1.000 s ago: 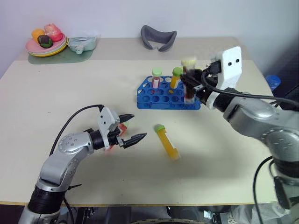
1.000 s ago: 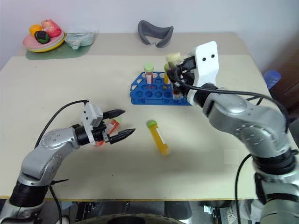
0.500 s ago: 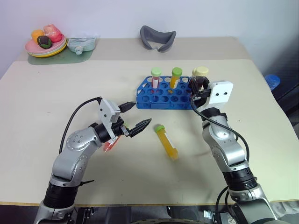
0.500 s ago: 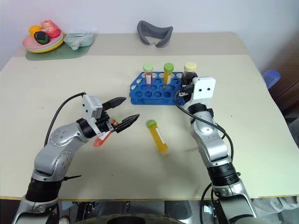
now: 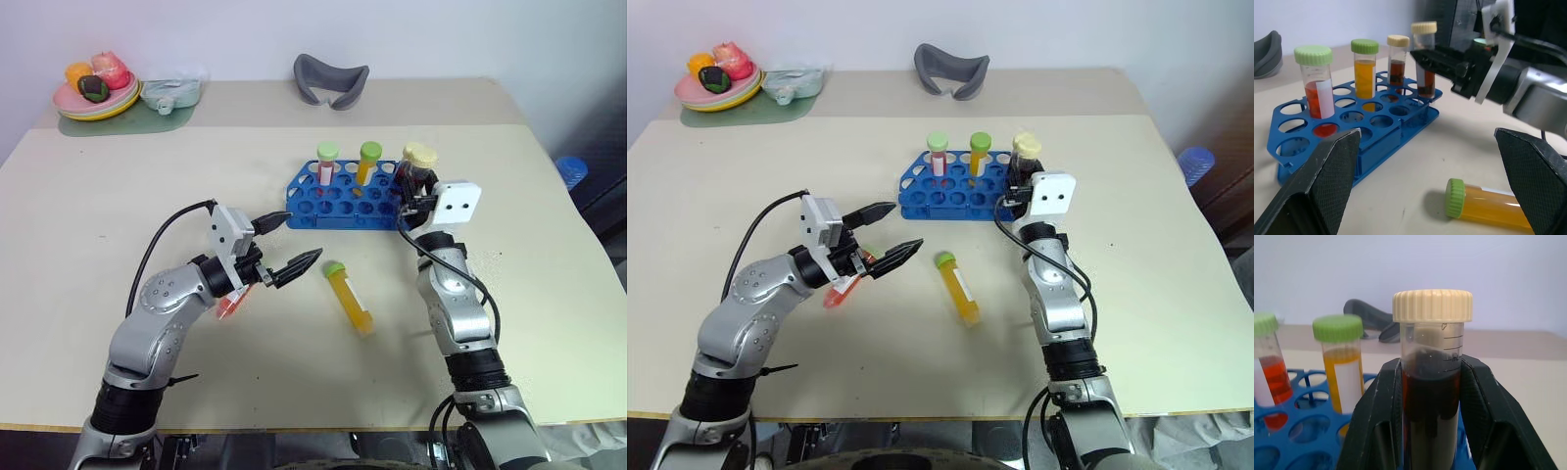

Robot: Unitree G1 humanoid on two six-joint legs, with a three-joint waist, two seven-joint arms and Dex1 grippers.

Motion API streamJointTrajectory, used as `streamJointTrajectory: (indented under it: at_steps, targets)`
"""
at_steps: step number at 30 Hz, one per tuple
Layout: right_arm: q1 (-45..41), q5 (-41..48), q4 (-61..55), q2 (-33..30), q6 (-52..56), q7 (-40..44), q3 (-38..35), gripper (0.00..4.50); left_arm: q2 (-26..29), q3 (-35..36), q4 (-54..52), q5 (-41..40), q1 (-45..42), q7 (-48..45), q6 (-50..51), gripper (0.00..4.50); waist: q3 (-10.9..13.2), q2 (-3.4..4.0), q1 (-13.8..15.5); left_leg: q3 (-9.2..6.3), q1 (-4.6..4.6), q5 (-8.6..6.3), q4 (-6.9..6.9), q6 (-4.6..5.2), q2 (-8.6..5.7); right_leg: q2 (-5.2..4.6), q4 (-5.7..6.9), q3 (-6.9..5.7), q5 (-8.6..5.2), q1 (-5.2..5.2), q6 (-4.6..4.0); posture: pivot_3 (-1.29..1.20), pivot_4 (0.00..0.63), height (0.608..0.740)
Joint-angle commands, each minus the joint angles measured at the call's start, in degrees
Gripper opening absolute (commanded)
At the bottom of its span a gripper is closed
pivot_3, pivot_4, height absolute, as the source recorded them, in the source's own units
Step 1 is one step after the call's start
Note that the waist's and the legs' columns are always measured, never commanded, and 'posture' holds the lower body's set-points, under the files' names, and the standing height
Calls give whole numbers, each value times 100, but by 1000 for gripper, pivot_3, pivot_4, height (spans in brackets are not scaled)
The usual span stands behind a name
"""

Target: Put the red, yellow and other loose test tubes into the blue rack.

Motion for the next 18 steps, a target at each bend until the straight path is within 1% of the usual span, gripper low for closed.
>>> streamJointTrajectory:
  at_steps: [1,5,7,8,11,12,13,15,18]
  targets:
    - [-163,-107,76,134,-273,95,-143,1341,24,30,-166,-76,30,-43,-69,4500,0,1,-6,0,2,0,0,0,0,0,2,1,0,0,0,0,150,740]
    - [-162,-47,183,205,-371,212,-290,1341,25,41,-144,-64,55,-58,-99,4500,0,1,-6,0,3,2,0,-4,0,0,5,1,0,0,0,0,150,740]
    - [-137,29,146,227,-380,311,-352,2080,23,48,-118,-53,70,-70,-124,4500,-1,1,-4,0,3,3,0,-5,0,0,5,1,0,1,0,0,150,740]
    - [-123,57,75,231,-364,364,-369,2298,24,51,-108,-47,80,-76,-135,4500,-1,1,-4,0,3,3,0,-5,0,0,5,1,0,1,0,0,150,740]
    - [-118,21,-275,190,-198,430,-400,3735,22,58,-87,-29,103,-84,-172,4500,-1,1,-4,0,3,3,0,-5,0,0,6,1,0,1,0,0,150,740]
    - [-122,-13,-419,164,-108,409,-422,4280,23,62,-81,-26,111,-88,-185,4500,-1,1,-4,0,3,3,1,-5,0,0,6,1,0,1,0,0,150,740]
    - [-116,-31,-652,109,51,381,-469,4452,27,72,-79,-23,122,-88,-196,4500,-1,2,-2,0,3,3,1,-5,0,0,7,1,0,1,0,0,150,740]
    - [-61,75,-1196,-32,430,424,-600,4452,39,95,-70,-8,151,-80,-224,4500,0,2,12,0,3,3,0,-5,0,0,7,1,0,1,0,0,150,740]
    - [223,591,-2391,-573,1529,739,-925,4452,125,171,-43,36,241,-93,-286,4500,-1,3,31,0,2,3,0,-5,-1,-2,5,0,0,1,0,0,150,740]
